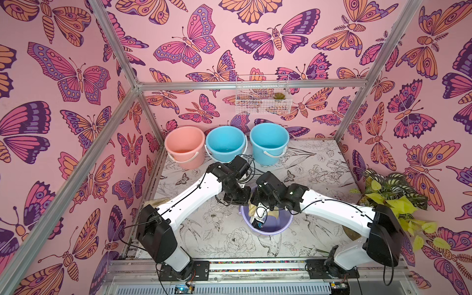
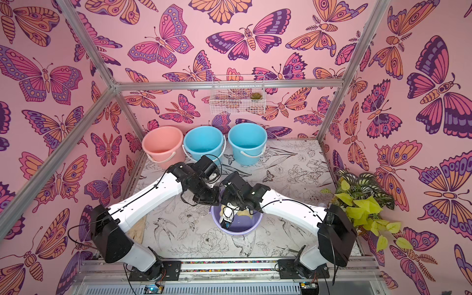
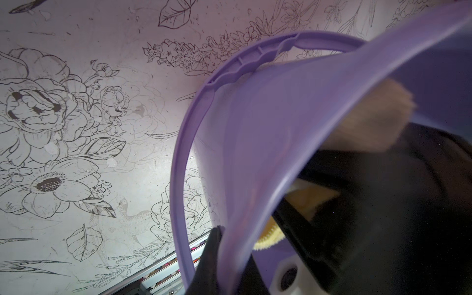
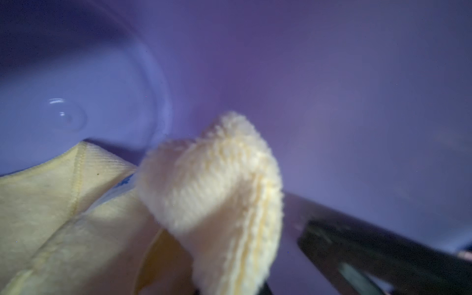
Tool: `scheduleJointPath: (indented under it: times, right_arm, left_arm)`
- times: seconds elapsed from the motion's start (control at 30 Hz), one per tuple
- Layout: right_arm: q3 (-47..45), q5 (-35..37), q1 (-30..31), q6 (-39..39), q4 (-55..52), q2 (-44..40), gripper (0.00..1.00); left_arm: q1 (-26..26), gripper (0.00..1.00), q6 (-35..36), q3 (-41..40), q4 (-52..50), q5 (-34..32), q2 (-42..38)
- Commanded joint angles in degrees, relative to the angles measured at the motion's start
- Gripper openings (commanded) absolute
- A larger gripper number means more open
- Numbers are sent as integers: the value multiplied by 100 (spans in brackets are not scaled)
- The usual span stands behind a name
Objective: Wipe the inside of the bucket with a cloth
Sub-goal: Wipe the dirt from the inside of the bucket.
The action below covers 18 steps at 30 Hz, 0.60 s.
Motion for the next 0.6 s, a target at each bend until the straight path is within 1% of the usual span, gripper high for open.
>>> scheduleJointPath:
  times: [0.0,0.2,0.4,0.57]
  right_arm:
    - [-253,-322,42,421,415,279,0]
    - [-588,-590,38,687,817,792,0]
    - [-625,-785,38,914,1013,1297,0]
    - [-586,-753,38,1009,972,1342,0]
  left_arm:
    - [-22,0,70,211,23,368,27]
    - [-19,0,70,231,23,364,47]
    - [-18,0,88,266,24,374,62]
    - [-16,0,90,275,23,335,39]
